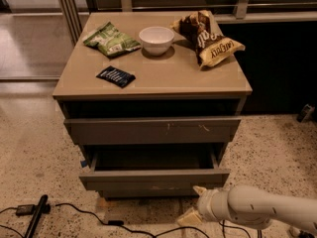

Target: Close middle drawer

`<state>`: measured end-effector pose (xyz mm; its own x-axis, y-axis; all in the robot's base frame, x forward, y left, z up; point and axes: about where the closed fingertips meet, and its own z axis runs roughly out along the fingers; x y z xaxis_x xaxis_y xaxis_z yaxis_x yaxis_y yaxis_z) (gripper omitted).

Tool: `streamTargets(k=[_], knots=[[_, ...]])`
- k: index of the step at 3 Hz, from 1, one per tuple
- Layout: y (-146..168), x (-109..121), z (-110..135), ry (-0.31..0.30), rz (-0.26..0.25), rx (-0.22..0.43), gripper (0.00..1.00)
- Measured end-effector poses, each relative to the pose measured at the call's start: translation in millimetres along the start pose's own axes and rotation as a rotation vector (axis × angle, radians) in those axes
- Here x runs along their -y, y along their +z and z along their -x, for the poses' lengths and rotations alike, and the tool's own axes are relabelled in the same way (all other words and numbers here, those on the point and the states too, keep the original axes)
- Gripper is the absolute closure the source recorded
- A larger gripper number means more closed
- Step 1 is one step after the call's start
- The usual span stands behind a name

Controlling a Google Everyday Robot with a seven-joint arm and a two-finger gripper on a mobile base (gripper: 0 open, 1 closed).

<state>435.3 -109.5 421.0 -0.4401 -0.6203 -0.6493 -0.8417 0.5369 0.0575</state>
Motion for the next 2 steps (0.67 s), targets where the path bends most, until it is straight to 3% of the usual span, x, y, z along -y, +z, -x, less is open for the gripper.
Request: streamTargets(k=[1, 2], knots=[[14, 31, 25, -0.05, -0.018, 0.009, 0.42], [28, 95, 68, -0.126, -0.067, 0.019, 0.65]])
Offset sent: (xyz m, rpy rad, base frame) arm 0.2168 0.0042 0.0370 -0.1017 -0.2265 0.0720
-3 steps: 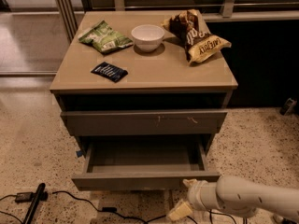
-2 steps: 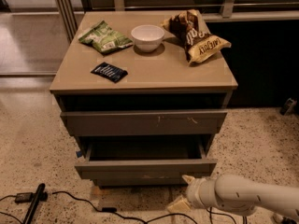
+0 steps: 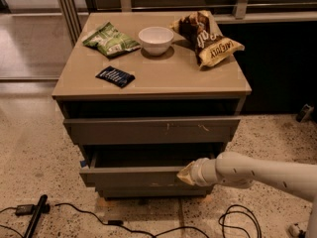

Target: Close middle drawer

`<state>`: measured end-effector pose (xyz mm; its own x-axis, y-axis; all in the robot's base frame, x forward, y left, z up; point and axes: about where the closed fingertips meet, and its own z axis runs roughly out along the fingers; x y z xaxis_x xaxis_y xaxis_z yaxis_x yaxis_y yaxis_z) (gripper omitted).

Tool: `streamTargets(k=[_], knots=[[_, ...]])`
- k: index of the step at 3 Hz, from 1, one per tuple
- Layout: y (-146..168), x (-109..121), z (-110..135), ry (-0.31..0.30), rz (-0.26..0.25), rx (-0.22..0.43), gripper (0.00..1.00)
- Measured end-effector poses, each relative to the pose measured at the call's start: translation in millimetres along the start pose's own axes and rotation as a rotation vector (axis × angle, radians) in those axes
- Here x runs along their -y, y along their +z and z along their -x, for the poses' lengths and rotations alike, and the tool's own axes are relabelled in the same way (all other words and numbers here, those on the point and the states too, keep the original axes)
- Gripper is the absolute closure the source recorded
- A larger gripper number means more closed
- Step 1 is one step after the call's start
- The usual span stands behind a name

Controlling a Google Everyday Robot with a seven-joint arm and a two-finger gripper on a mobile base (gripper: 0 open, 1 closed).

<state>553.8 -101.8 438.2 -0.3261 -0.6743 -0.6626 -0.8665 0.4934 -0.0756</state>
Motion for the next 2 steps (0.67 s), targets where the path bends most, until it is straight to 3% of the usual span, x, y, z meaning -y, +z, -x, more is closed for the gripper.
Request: streamTargets(k=[1, 2], knots=[[3.3, 15.3, 8.4, -0.014, -0.016, 0.005, 0.63], [3.3, 15.3, 8.4, -0.014, -0.016, 0.005, 0.39]])
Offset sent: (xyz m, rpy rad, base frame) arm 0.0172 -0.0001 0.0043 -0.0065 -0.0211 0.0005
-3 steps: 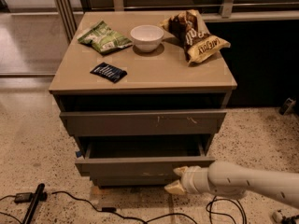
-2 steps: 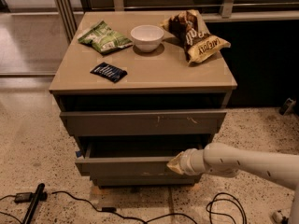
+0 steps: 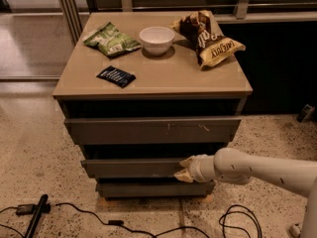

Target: Close middle drawer

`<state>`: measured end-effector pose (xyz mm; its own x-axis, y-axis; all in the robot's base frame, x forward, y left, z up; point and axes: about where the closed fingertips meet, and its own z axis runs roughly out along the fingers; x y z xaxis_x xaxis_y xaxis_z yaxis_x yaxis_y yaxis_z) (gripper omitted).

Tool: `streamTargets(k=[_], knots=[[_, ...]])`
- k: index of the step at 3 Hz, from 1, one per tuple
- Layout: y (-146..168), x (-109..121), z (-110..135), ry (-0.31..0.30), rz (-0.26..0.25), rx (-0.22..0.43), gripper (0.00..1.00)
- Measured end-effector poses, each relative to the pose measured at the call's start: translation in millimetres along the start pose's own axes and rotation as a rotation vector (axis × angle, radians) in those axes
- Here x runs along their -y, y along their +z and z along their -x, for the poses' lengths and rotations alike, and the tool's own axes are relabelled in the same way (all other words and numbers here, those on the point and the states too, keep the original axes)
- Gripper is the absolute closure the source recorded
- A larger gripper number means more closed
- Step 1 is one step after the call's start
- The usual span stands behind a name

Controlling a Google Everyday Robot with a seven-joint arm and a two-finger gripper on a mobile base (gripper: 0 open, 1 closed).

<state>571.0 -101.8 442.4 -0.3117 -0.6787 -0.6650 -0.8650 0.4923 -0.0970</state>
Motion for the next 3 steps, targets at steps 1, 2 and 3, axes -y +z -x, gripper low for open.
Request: streamTargets(k=[1, 2, 3], knots=[[0.0, 0.0, 0.0, 0.0, 0.0, 0.0, 0.08], [0.0, 0.0, 0.0, 0.0, 0.0, 0.0, 0.0], [0.0, 0.0, 0.0, 0.0, 0.0, 0.0, 0.0]])
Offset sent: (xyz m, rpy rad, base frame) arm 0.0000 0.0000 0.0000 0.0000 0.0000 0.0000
